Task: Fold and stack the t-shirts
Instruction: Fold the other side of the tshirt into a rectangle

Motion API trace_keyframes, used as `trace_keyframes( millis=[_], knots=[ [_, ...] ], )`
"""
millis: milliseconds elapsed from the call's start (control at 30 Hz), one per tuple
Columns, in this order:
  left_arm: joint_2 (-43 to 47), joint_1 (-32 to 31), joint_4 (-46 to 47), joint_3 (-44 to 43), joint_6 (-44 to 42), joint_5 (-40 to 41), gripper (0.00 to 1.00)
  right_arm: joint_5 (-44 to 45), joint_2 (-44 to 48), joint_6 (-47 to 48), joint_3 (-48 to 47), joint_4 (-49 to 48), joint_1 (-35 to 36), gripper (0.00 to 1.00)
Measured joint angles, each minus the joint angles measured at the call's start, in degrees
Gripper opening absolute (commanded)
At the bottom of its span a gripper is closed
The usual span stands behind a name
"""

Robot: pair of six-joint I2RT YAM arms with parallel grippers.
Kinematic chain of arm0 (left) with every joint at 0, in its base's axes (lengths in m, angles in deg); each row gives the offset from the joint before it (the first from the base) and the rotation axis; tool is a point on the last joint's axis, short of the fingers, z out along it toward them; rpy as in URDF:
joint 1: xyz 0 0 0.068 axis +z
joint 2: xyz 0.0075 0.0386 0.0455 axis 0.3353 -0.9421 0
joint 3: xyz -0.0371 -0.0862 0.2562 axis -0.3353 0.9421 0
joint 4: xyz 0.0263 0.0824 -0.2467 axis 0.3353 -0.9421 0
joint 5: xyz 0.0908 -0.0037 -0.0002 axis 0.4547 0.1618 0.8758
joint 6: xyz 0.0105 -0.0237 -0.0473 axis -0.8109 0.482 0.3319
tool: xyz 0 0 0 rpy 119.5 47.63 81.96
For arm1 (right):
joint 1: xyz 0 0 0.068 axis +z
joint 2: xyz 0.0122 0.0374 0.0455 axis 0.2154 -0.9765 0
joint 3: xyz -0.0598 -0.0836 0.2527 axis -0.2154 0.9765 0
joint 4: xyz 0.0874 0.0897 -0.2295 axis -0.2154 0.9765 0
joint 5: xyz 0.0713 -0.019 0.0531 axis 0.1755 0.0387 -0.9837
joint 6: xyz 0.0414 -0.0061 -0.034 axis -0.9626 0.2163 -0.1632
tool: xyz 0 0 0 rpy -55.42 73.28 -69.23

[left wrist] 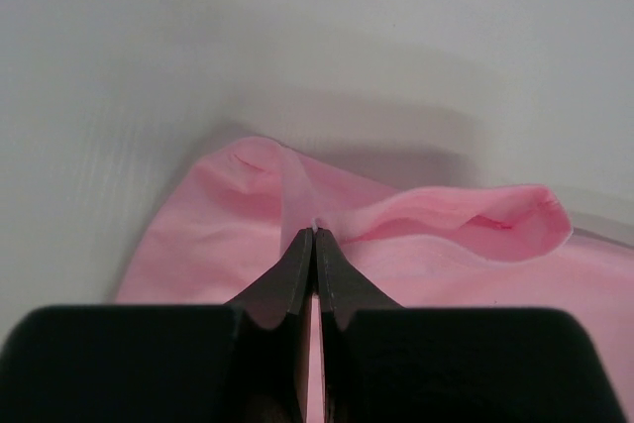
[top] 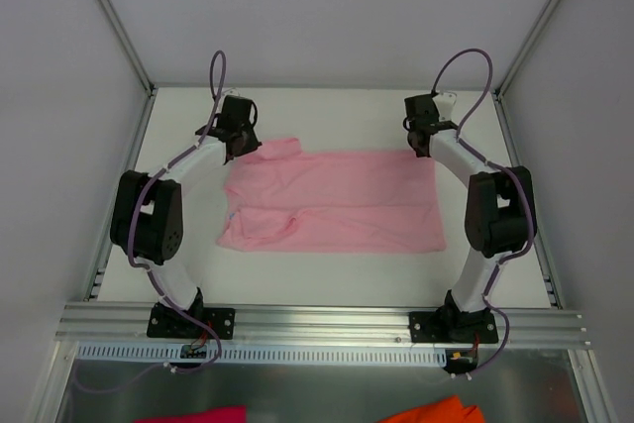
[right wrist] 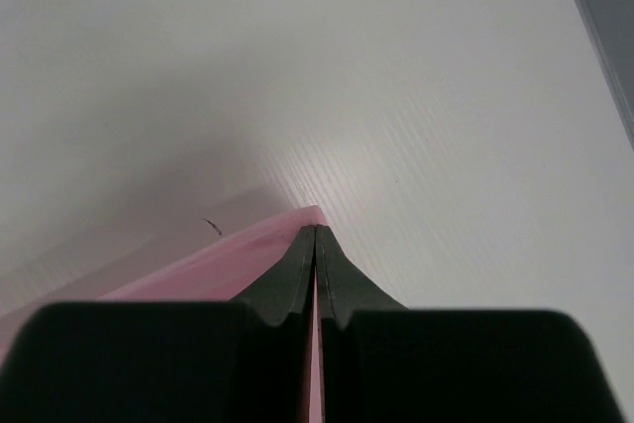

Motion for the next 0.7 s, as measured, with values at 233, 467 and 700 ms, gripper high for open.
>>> trace_keyframes(
  millis=[233,467,700],
  knots=[
    [6.3,-0.1,0.4,4.0,0.0,1.9,0.00,2.1,3.9,-0.7,4.3,-0.3,1.6,0.01],
    [8.2,-0.8,1.2,6.8,0.0,3.0,0.00,6.3,8.7,-2.2,9.5,-0.6,3.6,0.01],
    [10.8,-1.6,1.4,10.7,0.0,3.9,0.00,9.2,11.4,-4.2,11.8,0.9,5.3,0.01]
  ],
)
